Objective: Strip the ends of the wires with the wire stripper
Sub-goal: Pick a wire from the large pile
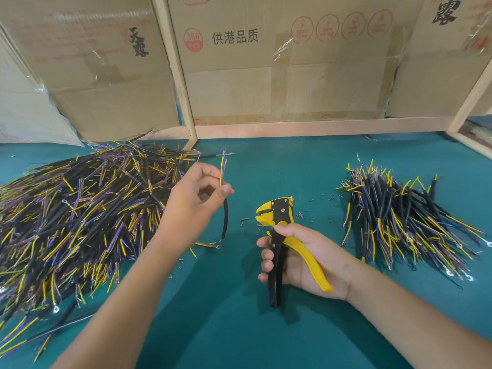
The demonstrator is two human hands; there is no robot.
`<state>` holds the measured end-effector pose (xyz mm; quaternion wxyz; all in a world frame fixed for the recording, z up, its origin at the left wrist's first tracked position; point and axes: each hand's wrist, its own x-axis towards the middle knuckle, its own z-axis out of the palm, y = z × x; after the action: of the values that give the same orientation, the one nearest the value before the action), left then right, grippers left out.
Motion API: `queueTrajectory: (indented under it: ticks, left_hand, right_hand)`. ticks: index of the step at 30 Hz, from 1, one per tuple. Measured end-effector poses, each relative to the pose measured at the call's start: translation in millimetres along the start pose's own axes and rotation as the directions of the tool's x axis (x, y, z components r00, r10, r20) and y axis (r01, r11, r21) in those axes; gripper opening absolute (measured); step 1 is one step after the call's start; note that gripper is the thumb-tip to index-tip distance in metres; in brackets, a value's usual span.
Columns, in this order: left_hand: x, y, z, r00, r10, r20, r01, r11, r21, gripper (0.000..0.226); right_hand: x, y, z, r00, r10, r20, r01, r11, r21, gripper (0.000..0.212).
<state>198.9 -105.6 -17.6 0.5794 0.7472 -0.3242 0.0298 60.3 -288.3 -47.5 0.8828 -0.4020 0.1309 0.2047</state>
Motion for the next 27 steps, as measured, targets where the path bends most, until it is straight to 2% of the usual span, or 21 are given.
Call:
queueTrajectory:
  ticks: [2, 4, 6, 10, 17, 19, 23, 24, 27]
  left_hand:
    - [-2.1, -5.5, -2.5, 0.995, -0.047, 0.093, 0.042, 0.998, 0.05, 0.021]
    - [-5.0, -12.0, -1.9, 0.977, -0.091, 0.193, 0.048, 0.975, 0.217, 0.022]
    - [-5.8, -14.1, 0.7, 0.973, -0.135, 0.189, 0.082, 0.961, 0.263, 0.02]
    - [-3.7, -10.8, 0.2, 0.975, -0.155, 0.158, 0.138, 0.984, 0.114, 0.019]
    - [-6.0, -10.3, 4.0, 0.96, -0.185, 0.208, 0.185, 0.983, 0.02, 0.02]
    - [-6.3, -9.5, 4.6, 0.959, -0.188, 0.213, 0.196, 0.98, -0.018, 0.027]
    - [-7.4, -4.8, 8.0, 0.97, -0.149, 0.192, 0.178, 0.973, -0.145, 0.056]
    - [-8.2, -3.8, 9.0, 0.976, -0.132, 0.173, 0.162, 0.971, -0.173, 0.057]
    - [-9.5, -1.1, 10.6, 0.985, -0.134, 0.107, 0.161, 0.936, -0.314, 0.038]
  right_hand:
    - [-0.2, -0.4, 0.6, 1.0, 0.002, -0.003, -0.002, 1.0, -0.008, 0.034]
    - [0.1, -0.2, 0.5, 1.0, 0.0, -0.007, -0.001, 1.0, -0.011, 0.034]
    - [0.1, -0.8, 0.5, 1.0, 0.001, -0.009, -0.001, 1.0, -0.013, 0.035]
    - [0.3, -0.7, 1.0, 1.0, 0.005, -0.013, -0.005, 1.0, -0.016, 0.035]
    - [1.2, -0.5, -0.3, 1.0, 0.009, -0.003, -0.009, 1.0, -0.006, 0.035]
    - [1.3, -0.6, -1.1, 1.0, 0.01, 0.001, -0.01, 1.0, -0.006, 0.035]
    - [2.2, -0.5, -1.2, 1.0, 0.01, 0.001, -0.01, 1.0, -0.011, 0.036]
    - [2.5, -0.3, -1.3, 1.0, 0.008, 0.001, -0.008, 1.0, -0.014, 0.036]
    - [2.9, -0.6, -1.4, 1.0, 0.01, 0.008, -0.01, 1.0, -0.01, 0.036]
